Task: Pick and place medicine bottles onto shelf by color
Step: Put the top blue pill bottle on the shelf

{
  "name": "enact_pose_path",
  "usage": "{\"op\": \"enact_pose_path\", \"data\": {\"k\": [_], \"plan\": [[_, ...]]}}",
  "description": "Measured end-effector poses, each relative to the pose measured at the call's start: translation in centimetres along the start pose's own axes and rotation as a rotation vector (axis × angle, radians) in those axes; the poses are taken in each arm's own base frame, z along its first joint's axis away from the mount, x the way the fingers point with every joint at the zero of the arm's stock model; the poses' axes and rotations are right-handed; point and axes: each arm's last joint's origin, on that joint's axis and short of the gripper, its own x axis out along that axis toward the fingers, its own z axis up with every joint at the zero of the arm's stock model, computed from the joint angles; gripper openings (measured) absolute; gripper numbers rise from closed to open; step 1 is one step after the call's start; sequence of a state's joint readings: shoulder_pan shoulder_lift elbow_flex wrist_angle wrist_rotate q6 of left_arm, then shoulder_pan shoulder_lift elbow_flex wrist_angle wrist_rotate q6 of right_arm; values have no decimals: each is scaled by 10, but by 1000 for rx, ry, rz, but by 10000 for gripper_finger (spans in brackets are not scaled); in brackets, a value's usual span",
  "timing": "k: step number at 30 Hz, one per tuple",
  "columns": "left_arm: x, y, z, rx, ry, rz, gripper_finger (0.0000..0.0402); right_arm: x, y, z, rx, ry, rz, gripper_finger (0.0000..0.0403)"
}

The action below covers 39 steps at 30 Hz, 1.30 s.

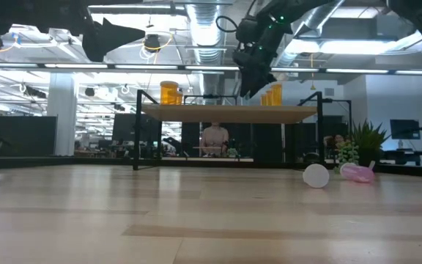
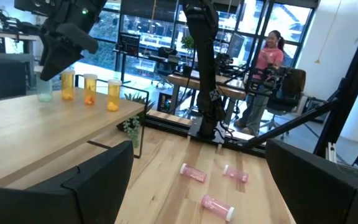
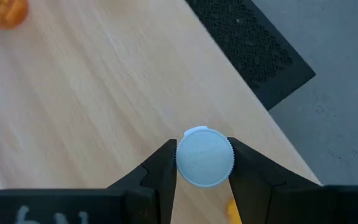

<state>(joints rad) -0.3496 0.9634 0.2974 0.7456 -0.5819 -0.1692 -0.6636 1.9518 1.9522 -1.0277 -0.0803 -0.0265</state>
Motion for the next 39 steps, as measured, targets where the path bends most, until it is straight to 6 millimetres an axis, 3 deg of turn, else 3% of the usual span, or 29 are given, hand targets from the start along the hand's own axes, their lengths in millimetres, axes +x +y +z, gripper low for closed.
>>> {"op": "enact_pose_path", "data": {"k": [22,33,39], "plan": [[0,0,0,-3,-1,0,352,1,5,1,-1,-14,6,150],[0,0,0,-5,-1,0,352,20,2,-11,1,54,5,150],[0,0,0,-5,-1,0,352,18,2,-9,-1,33,3,150]]}}
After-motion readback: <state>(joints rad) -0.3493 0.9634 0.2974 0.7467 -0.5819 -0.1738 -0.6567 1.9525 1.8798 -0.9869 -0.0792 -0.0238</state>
